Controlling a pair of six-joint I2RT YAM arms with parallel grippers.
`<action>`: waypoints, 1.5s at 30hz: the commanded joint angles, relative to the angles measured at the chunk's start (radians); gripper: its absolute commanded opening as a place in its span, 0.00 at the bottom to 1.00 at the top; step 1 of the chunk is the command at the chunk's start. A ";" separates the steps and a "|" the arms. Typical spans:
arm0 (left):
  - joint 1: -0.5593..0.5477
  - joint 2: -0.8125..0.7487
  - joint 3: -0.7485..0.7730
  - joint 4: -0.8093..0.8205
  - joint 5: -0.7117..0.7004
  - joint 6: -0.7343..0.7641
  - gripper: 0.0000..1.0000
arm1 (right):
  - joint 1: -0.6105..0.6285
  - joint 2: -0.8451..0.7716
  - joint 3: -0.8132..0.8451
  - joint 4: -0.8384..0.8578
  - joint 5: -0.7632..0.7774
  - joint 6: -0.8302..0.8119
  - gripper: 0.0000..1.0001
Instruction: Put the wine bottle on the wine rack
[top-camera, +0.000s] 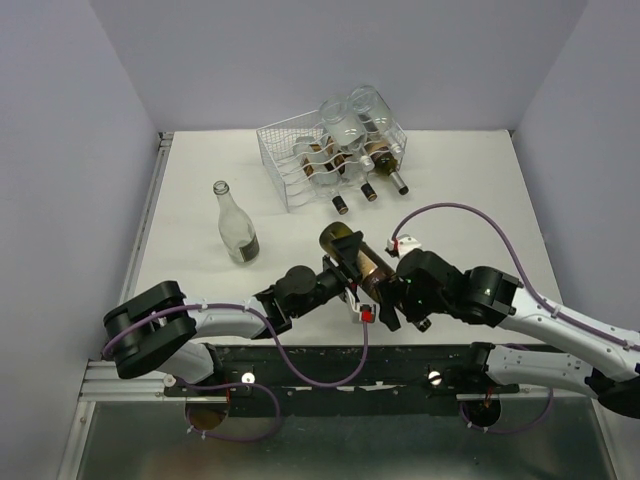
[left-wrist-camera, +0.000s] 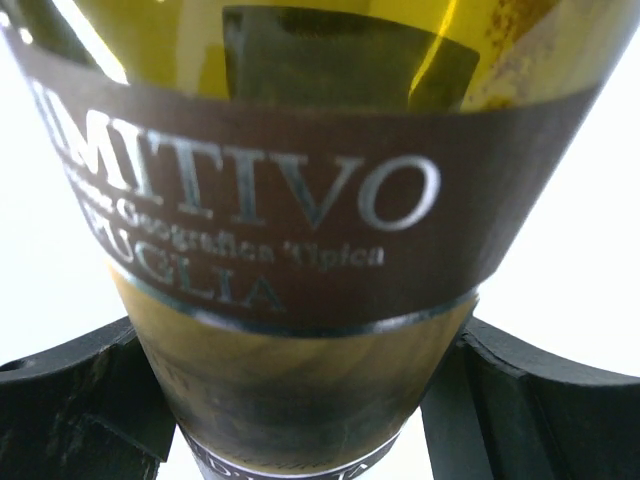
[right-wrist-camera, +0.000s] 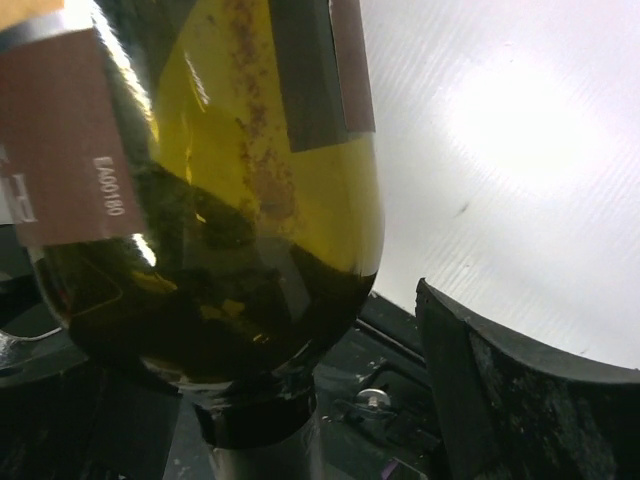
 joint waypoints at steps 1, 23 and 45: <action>-0.006 -0.022 0.047 0.141 -0.035 -0.065 0.00 | 0.006 0.022 -0.027 0.030 -0.067 0.041 0.92; -0.006 -0.013 0.040 0.182 -0.096 -0.032 0.00 | 0.006 0.116 0.011 -0.043 0.053 0.090 0.00; -0.075 -0.175 -0.054 0.063 -0.136 -0.247 0.99 | 0.006 0.079 0.131 -0.046 0.329 0.125 0.00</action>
